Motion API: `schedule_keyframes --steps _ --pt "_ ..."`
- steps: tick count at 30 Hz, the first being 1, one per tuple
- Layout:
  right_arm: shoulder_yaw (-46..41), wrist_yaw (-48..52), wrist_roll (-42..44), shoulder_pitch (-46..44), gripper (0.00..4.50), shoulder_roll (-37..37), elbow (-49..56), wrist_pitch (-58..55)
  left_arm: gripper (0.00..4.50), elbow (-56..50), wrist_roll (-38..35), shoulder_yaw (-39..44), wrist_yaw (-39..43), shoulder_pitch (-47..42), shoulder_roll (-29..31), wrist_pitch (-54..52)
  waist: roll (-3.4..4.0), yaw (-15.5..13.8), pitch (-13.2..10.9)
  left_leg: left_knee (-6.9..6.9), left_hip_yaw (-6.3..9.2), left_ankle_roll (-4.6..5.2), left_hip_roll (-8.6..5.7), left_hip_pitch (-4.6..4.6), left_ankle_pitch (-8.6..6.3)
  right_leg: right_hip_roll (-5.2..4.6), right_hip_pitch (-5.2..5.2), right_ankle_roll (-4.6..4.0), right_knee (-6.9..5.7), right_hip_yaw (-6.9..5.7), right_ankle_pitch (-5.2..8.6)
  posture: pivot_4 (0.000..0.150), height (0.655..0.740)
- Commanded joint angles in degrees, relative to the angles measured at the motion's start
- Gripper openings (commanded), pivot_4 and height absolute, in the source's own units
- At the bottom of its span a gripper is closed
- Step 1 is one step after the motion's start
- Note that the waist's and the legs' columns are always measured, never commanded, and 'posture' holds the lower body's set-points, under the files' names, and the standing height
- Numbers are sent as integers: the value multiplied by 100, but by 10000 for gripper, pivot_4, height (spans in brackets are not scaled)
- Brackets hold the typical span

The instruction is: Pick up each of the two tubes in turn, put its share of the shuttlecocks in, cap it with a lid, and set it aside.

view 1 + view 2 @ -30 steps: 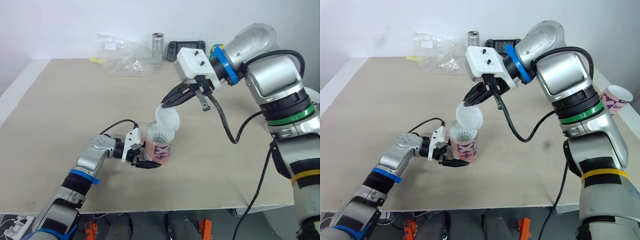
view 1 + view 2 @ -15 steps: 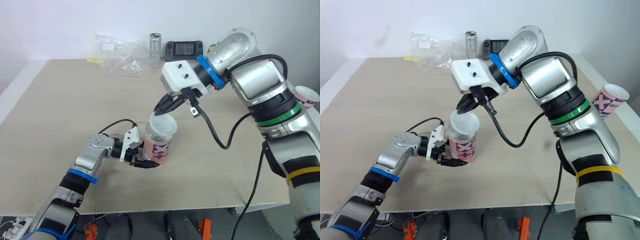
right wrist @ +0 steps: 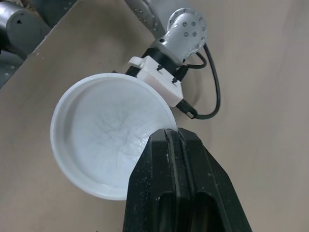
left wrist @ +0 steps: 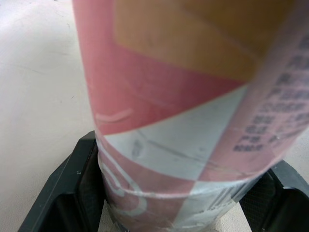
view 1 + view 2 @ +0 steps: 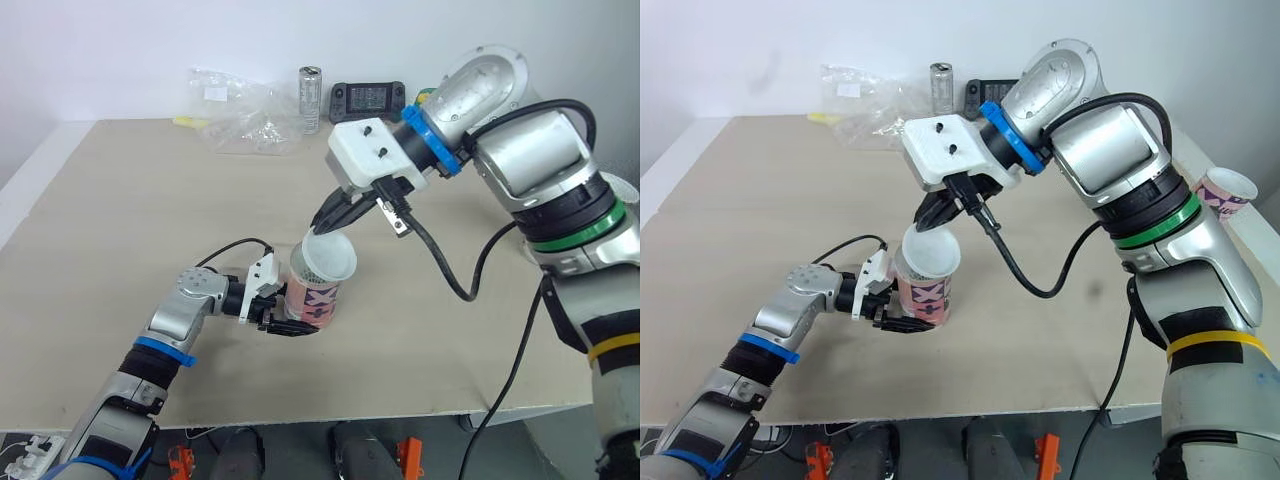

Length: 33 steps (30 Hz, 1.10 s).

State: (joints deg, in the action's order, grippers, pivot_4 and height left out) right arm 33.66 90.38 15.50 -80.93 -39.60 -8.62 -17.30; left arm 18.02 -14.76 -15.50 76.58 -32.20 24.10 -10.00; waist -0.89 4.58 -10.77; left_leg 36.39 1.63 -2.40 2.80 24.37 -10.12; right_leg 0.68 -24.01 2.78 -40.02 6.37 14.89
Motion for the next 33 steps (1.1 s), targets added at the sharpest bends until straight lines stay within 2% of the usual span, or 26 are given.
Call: schedule_keyframes --steps 1,9,17,26,33 --pt "-161 212 -186 0 580 185 -59 161 32131 182 240 -134 -41 203 150 -179 0 8 0 0 -1 0 0 0 0 0 0 0 0 0 0 1500 7236" --pt "-293 212 -301 -158 580 451 -351 187 32131 190 253 -119 -48 228 175 -186 0 8 0 -2 1 0 1 2 0 0 0 -1 1 -2 3 1500 7236" --pt "12 212 16 -129 580 81 -39 225 32131 235 265 -99 -55 223 196 -157 0 7 0 -4 2 0 1 3 0 0 0 -1 1 -3 4 1500 7236" --pt "-126 212 225 -531 580 256 -400 137 32131 279 279 -113 -29 245 208 -128 -1 13 0 -8 2 0 2 0 0 1 -2 -5 1 -3 5 1500 7236" --pt "14 212 321 -433 580 154 -252 151 32131 274 272 -94 -33 256 222 -139 -1 14 0 -9 2 0 2 0 0 1 -2 -6 1 -3 6 1500 7236"
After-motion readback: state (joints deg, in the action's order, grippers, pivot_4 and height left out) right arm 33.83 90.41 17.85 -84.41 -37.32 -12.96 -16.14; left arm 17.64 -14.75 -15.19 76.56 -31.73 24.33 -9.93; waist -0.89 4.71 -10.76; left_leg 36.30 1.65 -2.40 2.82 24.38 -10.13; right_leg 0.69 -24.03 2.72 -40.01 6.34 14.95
